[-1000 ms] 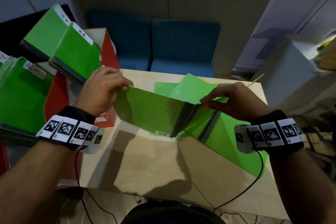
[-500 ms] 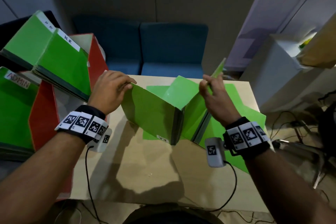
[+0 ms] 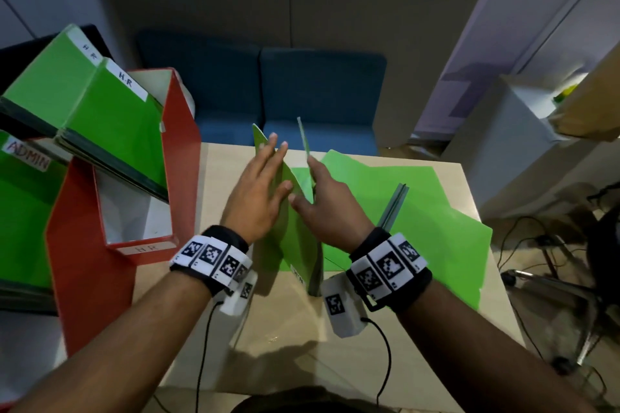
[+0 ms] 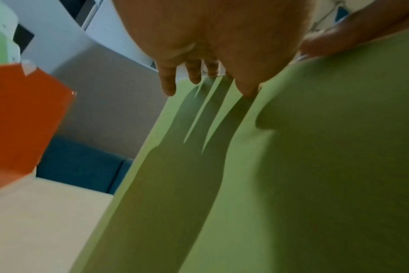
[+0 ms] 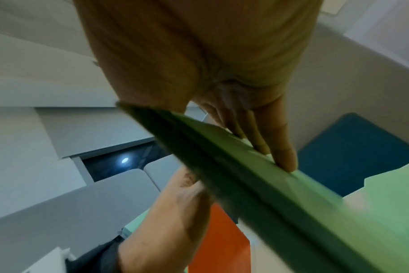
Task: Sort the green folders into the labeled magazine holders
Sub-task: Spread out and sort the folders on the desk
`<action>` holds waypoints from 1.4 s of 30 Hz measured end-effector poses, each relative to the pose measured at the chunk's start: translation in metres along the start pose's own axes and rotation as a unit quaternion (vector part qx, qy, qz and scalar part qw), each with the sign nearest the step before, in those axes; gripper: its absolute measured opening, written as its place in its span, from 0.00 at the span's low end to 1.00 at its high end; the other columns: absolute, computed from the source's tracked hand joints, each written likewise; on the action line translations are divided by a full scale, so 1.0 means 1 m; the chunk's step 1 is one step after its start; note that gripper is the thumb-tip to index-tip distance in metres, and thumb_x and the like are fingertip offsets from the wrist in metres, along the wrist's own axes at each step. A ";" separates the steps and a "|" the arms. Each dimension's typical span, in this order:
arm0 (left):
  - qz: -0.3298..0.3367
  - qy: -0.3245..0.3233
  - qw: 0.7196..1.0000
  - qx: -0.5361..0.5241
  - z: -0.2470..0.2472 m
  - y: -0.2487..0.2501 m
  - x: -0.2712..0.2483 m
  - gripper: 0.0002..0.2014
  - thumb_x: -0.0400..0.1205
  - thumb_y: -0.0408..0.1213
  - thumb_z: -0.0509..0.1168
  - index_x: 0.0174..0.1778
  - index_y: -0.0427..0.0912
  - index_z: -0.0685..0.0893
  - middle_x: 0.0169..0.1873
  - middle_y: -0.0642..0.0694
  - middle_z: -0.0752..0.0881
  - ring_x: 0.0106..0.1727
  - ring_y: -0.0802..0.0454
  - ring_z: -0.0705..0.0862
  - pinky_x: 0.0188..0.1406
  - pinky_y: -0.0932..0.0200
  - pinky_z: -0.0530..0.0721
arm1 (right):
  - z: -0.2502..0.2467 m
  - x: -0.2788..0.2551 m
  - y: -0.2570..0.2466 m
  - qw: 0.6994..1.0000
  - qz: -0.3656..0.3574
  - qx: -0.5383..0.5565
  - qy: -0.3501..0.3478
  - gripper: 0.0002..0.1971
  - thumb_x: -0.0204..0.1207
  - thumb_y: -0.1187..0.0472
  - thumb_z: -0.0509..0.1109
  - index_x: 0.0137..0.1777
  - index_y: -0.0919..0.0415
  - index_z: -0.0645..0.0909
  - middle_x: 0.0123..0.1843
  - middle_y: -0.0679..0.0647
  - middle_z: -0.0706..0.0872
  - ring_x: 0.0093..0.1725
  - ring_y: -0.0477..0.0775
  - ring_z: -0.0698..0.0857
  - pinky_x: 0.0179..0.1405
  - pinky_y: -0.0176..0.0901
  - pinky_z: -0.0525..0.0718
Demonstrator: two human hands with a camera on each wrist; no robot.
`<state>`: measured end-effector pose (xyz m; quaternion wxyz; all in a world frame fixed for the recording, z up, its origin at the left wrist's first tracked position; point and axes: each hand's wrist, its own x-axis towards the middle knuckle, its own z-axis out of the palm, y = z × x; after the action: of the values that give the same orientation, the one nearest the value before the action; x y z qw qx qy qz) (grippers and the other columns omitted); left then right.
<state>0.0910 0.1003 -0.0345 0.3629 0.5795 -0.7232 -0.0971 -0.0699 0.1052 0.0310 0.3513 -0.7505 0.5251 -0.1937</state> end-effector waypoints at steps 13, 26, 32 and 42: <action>-0.167 -0.078 0.980 -0.080 0.030 -0.021 -0.036 0.33 0.87 0.55 0.48 0.85 0.42 0.50 0.85 0.47 0.52 0.84 0.57 0.52 0.83 0.59 0.51 | -0.026 0.008 -0.012 0.979 -0.098 0.126 0.125 0.27 0.79 0.73 0.61 0.78 0.59 0.70 0.66 0.58 0.85 0.61 0.51 0.80 0.60 0.37 0.77; -0.383 0.012 0.905 -0.187 -0.034 -0.064 -0.025 0.36 0.78 0.62 0.66 0.79 0.50 0.67 0.66 0.50 0.81 0.65 0.49 0.81 0.66 0.37 0.79 | -0.058 0.023 0.039 0.923 -0.137 0.278 0.229 0.28 0.79 0.74 0.64 0.77 0.56 0.65 0.77 0.52 0.72 0.76 0.44 0.73 0.74 0.39 0.72; -0.331 0.121 0.923 -0.156 -0.112 -0.055 -0.020 0.37 0.75 0.40 0.76 0.80 0.49 0.67 0.60 0.53 0.83 0.59 0.56 0.83 0.60 0.45 0.85 | -0.033 0.065 0.063 0.961 -0.094 0.162 0.204 0.28 0.81 0.71 0.65 0.80 0.69 0.63 0.76 0.52 0.69 0.62 0.20 0.74 0.55 0.12 0.68; -0.216 0.242 0.946 -0.013 -0.219 -0.026 -0.022 0.36 0.80 0.28 0.70 0.83 0.43 0.63 0.77 0.50 0.71 0.72 0.61 0.74 0.73 0.67 0.72 | 0.071 0.141 0.001 0.987 -0.069 0.128 0.073 0.30 0.86 0.57 0.59 0.82 0.69 0.56 0.75 0.67 0.71 0.74 0.60 0.71 0.71 0.40 0.63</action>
<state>0.2517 0.1742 0.0990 0.5048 0.7231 -0.4698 -0.0399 0.0289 -0.0020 -0.0286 0.3904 -0.7180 0.4671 -0.3376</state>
